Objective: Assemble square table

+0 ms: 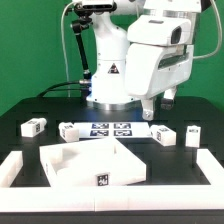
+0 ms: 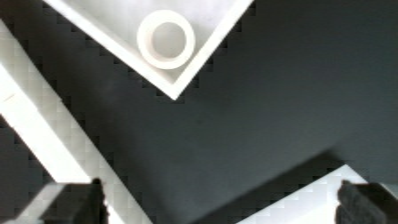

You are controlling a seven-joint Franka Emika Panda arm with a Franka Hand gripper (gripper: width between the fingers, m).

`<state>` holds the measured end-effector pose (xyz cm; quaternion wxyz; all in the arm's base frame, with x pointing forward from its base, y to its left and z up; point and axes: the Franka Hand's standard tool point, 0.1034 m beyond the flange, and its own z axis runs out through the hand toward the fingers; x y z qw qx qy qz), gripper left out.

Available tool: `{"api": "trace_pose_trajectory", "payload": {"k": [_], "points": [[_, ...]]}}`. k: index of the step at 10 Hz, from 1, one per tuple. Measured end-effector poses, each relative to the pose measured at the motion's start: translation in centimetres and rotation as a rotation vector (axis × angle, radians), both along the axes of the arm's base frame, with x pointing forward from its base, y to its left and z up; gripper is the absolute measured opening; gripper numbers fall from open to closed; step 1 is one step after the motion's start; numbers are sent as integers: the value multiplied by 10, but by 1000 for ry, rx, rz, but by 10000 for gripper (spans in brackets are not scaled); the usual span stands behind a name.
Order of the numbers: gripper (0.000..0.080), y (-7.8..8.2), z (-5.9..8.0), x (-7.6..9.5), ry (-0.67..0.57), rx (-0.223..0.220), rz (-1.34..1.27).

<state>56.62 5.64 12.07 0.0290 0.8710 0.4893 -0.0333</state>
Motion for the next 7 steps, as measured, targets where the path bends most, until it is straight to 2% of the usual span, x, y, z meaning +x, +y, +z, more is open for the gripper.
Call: {"api": "trace_pose_trajectory", "payload": {"k": [7], "points": [[649, 0, -1, 0, 2, 1, 0]]}}
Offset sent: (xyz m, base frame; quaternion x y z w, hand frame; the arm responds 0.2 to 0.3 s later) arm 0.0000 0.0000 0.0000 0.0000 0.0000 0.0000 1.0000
